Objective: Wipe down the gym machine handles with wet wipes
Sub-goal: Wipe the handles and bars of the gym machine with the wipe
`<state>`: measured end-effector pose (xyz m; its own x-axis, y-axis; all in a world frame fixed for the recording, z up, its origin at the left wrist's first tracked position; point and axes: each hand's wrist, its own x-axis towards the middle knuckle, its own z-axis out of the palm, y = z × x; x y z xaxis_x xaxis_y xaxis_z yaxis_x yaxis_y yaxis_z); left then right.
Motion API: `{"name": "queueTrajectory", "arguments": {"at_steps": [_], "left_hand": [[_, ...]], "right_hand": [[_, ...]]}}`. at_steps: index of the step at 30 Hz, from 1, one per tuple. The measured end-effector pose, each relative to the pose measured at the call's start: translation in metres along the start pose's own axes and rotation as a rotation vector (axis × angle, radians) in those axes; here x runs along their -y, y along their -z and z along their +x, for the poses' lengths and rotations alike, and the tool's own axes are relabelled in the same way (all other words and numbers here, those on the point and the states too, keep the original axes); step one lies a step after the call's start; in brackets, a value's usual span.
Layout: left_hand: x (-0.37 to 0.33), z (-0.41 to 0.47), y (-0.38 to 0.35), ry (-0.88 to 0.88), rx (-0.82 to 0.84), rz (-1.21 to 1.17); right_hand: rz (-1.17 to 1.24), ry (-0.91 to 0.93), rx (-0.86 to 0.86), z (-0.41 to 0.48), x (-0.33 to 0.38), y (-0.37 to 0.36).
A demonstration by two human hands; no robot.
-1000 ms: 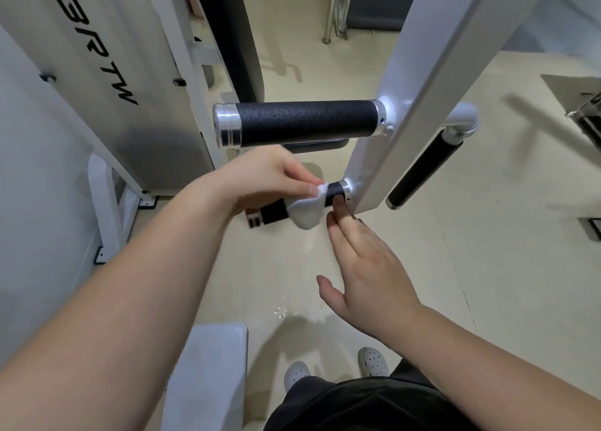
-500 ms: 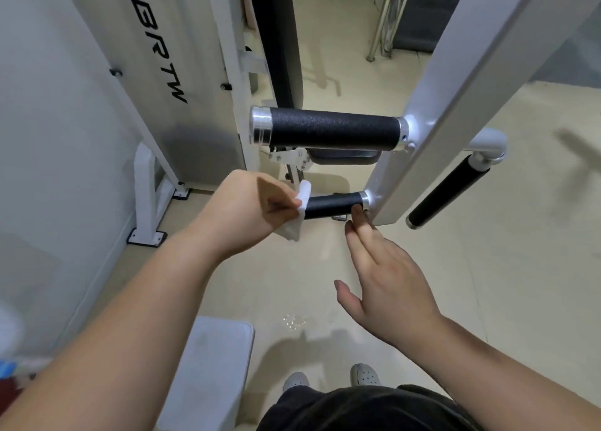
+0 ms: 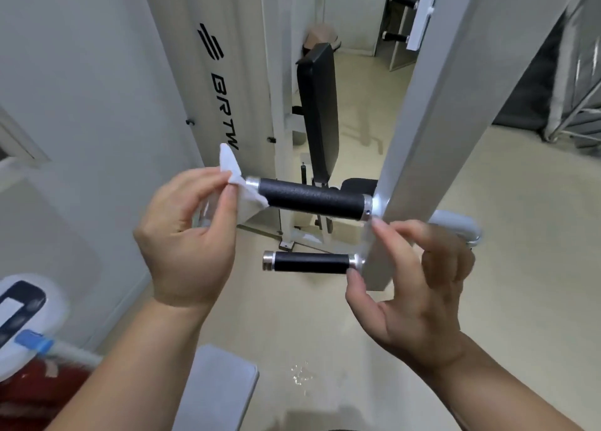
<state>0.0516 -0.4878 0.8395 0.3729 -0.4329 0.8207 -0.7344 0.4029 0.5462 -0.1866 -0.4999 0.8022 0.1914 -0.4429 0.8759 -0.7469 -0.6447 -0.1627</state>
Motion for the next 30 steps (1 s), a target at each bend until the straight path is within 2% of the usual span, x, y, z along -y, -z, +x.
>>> {"name": "queueTrajectory", "arguments": {"at_steps": [4, 6, 8, 10, 14, 22, 30], "left_hand": [[-0.023, 0.01, -0.017, -0.193, 0.289, 0.082], [-0.026, 0.009, -0.024, -0.255, 0.352, 0.113], [-0.03, 0.005, -0.03, -0.325, 0.369, 0.141], [-0.037, -0.001, -0.037, -0.389, 0.383, 0.132], [-0.032, 0.0, -0.037, -0.485, 0.407, 0.115], [-0.007, 0.016, -0.007, -0.277, 0.32, 0.254], [-0.056, -0.022, -0.074, -0.438, 0.369, 0.185]], "right_hand": [[-0.003, 0.009, -0.08, 0.012, -0.021, 0.008], [0.029, 0.011, -0.054, 0.013, -0.029, 0.008], [0.064, -0.019, 0.014, 0.009, -0.033, 0.004], [-0.001, -0.04, 0.095, 0.005, -0.037, -0.001], [-0.041, -0.032, 0.148, 0.008, -0.043, -0.006], [-0.082, -0.009, 0.182, 0.012, -0.048, -0.01], [-0.08, -0.005, 0.187, 0.009, -0.047, -0.013]]}}
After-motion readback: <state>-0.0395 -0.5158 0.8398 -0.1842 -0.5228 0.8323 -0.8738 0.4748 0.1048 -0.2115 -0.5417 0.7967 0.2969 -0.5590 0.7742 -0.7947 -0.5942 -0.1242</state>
